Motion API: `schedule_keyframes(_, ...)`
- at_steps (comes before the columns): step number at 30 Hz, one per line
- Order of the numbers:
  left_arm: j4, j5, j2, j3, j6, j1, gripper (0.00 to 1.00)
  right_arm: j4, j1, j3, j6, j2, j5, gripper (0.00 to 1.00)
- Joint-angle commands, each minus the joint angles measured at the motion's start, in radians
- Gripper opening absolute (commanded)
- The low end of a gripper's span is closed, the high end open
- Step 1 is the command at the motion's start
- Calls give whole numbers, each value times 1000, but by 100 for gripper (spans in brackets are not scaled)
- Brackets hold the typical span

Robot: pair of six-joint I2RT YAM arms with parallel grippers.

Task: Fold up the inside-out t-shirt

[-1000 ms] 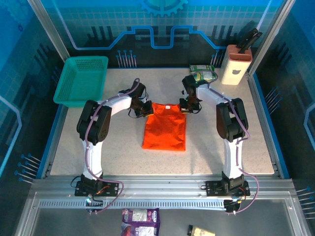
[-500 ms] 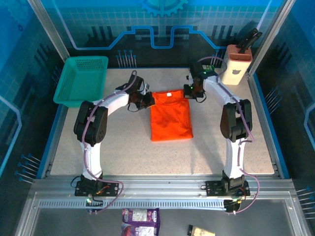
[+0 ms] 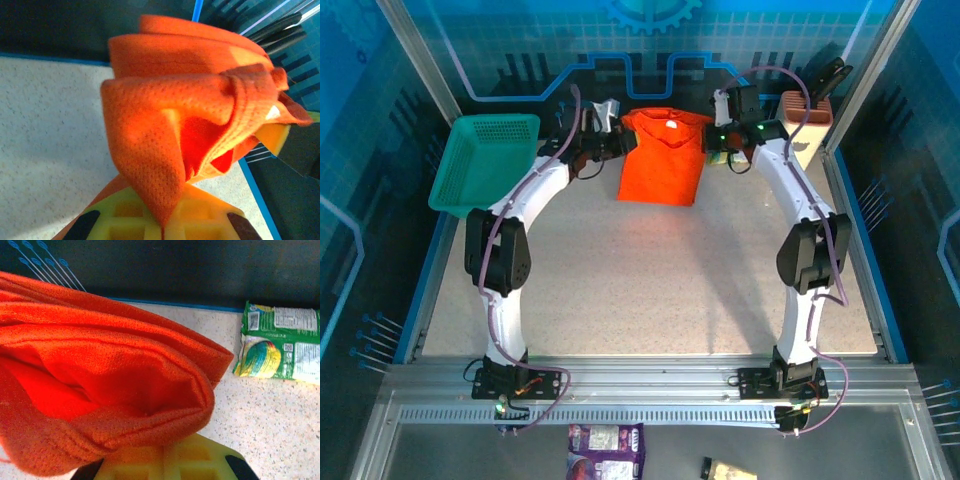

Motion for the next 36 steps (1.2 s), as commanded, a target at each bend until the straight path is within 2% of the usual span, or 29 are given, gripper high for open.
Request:
schedule_keyframes(1, 190, 55, -20, -95, 41, 21, 0, 231, -18, -128, -54, -92, -73, 0)
schedule_keyframes(4, 339, 77, -62, -236, 58, 23, 0, 371, -22, -288, -73, -160, -176, 0)
schedule_keyframes(8, 491, 113, -118, -400, 43, 27, 0, 499, -23, -467, -48, -256, -255, 0)
schedule_keyframes(14, 665, 166, -228, -621, -10, 27, 0, 569, -7, -695, -12, -432, -309, 0)
schedule_keyframes(18, 714, 170, -301, -733, -27, 26, 0, 570, 10, -813, 16, -525, -306, 0)
schedule_keyframes(24, 683, 196, -365, -750, -12, 26, 0, 560, 14, -833, 53, -565, -308, 0)
schedule_keyframes(27, 683, 207, -371, -736, 18, 26, 0, 596, 15, -831, 52, -540, -347, 0)
schedule_keyframes(31, 666, 210, -306, -673, 120, 26, 0, 670, -1, -804, 49, -455, -376, 0)
schedule_keyframes(33, 688, 214, -258, -630, 168, 26, 0, 738, -18, -785, 44, -395, -393, 0)
schedule_keyframes(36, 778, 210, -183, -559, 241, 27, 0, 938, -57, -755, 58, -302, -454, 0)
